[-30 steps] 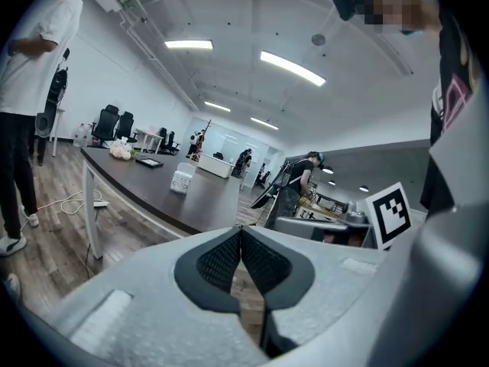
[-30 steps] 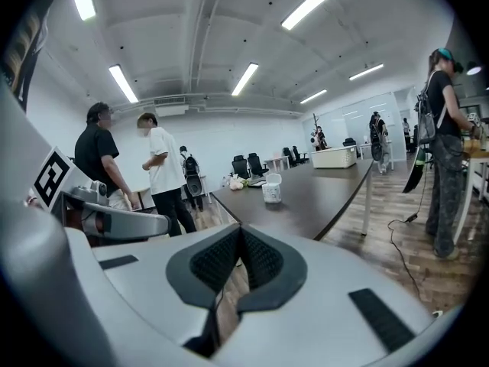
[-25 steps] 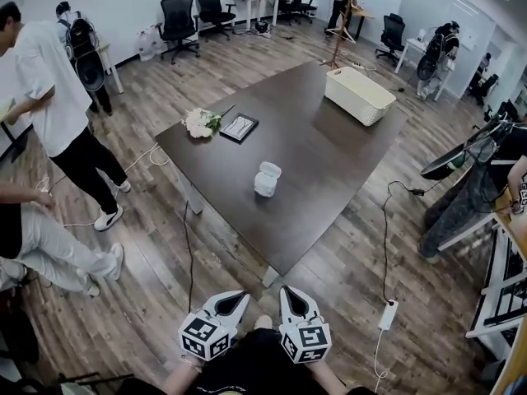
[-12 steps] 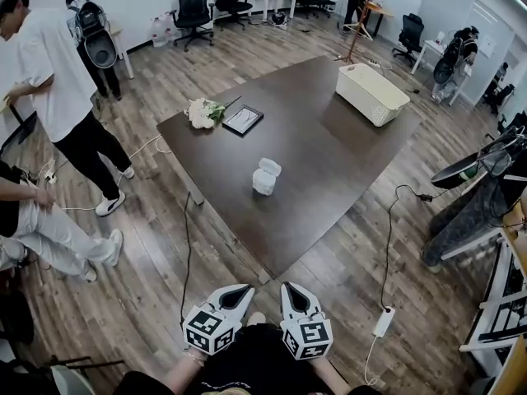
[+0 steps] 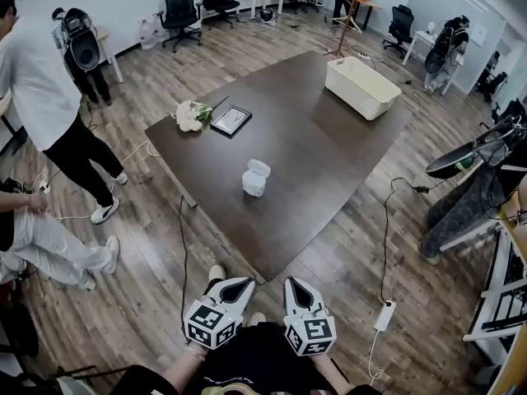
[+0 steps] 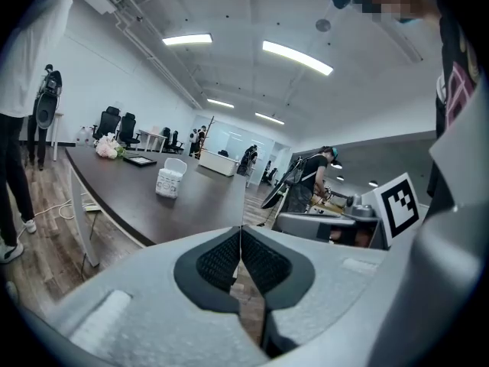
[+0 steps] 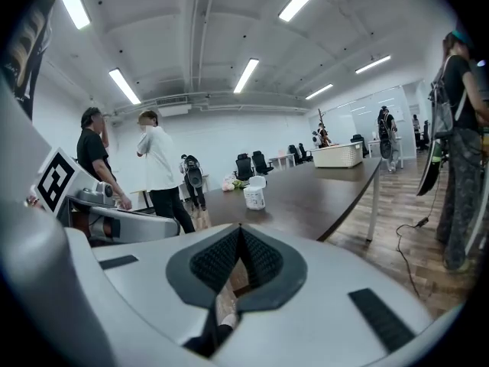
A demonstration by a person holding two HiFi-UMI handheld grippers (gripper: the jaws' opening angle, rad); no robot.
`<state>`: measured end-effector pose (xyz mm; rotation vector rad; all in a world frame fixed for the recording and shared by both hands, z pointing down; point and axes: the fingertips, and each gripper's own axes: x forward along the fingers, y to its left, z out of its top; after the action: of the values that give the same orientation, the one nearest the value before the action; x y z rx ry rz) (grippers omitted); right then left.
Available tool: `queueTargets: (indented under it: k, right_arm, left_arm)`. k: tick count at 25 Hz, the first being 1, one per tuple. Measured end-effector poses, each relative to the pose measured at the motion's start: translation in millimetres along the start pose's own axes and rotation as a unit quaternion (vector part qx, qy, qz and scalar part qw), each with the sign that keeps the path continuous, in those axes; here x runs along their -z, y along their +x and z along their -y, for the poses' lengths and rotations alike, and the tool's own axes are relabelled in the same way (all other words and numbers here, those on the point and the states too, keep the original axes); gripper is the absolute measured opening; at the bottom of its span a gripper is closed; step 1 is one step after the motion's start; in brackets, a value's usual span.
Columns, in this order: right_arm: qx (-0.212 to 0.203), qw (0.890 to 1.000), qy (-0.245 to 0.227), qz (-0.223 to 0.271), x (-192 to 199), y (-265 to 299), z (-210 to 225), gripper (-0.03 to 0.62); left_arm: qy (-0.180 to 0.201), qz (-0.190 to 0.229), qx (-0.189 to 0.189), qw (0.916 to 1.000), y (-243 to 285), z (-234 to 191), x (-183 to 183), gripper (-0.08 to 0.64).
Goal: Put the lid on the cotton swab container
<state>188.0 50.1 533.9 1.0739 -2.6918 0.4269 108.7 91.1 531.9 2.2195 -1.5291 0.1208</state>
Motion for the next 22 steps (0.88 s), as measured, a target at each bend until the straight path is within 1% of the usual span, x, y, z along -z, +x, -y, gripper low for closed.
queueTargets:
  k: [5,12,17,22]
  right_arm:
    - [0.012,1.0,0.005,0.005,-9,20,4,0.008]
    - [0.037,0.999,0.013,0.0,-25,66,13,0.008]
    - [0.052,0.998,0.024,-0.01,-33,99,9,0.008]
    - [0.079,0.996,0.031,-0.014,-42,138,7,0.008]
  left_arm:
    - [0.01,-0.004,0.012,0.9999,14,-19,-13,0.008]
    - [0.009,-0.009,0.023,0.9997,40,-68,-37,0.009]
    - [0.035,-0.028,0.017,0.9988,50,-107,-52,0.009]
    - [0.036,-0.039,0.044,0.9976,68,-146,-66,0.009]
